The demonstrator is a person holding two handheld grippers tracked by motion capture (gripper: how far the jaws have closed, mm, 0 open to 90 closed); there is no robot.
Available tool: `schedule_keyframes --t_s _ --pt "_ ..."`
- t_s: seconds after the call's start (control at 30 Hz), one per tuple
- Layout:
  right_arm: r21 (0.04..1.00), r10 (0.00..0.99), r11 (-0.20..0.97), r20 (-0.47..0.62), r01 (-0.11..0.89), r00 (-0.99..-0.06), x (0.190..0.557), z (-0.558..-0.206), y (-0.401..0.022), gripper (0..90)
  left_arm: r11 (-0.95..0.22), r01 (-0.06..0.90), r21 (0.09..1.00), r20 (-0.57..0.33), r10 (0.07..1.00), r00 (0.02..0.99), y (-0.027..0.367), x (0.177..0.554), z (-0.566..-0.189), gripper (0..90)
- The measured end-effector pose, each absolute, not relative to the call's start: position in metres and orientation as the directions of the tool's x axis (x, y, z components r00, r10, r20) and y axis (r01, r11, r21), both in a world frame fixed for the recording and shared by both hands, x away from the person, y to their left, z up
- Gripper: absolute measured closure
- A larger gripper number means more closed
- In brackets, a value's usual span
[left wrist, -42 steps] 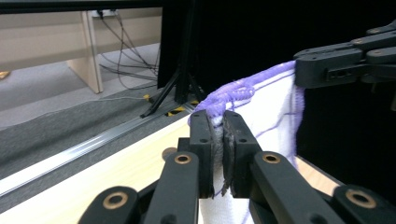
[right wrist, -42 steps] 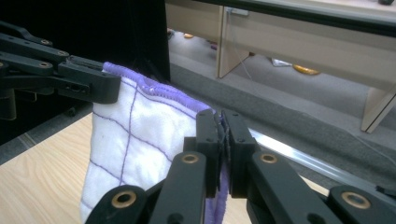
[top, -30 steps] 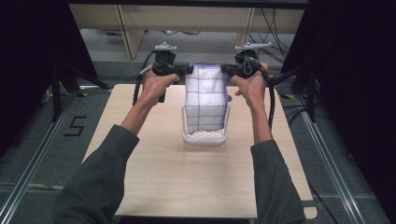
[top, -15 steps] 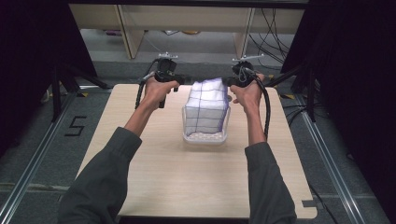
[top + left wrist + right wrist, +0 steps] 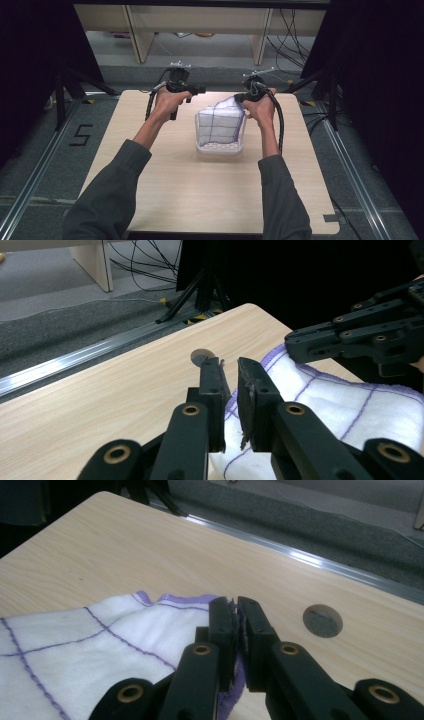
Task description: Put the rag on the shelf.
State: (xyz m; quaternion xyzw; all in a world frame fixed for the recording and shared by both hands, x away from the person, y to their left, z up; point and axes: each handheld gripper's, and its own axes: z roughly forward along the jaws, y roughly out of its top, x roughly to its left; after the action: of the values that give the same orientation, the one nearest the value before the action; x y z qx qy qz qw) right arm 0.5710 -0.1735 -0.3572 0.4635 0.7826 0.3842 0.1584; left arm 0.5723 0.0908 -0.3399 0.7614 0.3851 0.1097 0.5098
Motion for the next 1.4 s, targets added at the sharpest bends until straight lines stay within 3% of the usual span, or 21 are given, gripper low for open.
schedule_keyframes --t_s 0.37,0.53,0.6,0.8,0.97,1.4 --pt "0.684 0.856 0.284 0.135 0.672 -0.499 0.573 -0.365 -0.172 79.3 -0.215 0.499 0.839 -0.217 0.709 0.671 0.102 0.568 -0.344 78.0" --pt "0.685 0.86 0.27 0.145 0.677 -0.49 0.574 -0.366 -0.173 69.7 -0.219 0.508 0.833 -0.223 0.707 0.671 0.106 0.567 -0.345 75.2" --pt "0.683 0.865 0.234 0.178 0.692 -0.469 0.574 -0.364 -0.173 69.1 -0.225 0.509 0.831 -0.222 0.705 0.674 0.109 0.566 -0.344 74.1" --pt "0.719 0.869 0.242 0.138 0.651 -0.475 0.574 -0.359 -0.185 67.5 -0.219 0.516 0.828 -0.234 0.701 0.674 0.116 0.562 -0.343 70.7" --pt "0.738 0.871 0.225 0.141 0.636 -0.471 0.568 -0.35 -0.194 66.3 -0.209 0.517 0.83 -0.249 0.691 0.678 0.123 0.557 -0.345 64.8" --pt "0.762 0.864 0.177 0.184 0.623 -0.47 0.54 -0.333 -0.208 58.3 -0.177 0.556 0.812 -0.297 0.695 0.655 0.135 0.545 -0.351 39.2"
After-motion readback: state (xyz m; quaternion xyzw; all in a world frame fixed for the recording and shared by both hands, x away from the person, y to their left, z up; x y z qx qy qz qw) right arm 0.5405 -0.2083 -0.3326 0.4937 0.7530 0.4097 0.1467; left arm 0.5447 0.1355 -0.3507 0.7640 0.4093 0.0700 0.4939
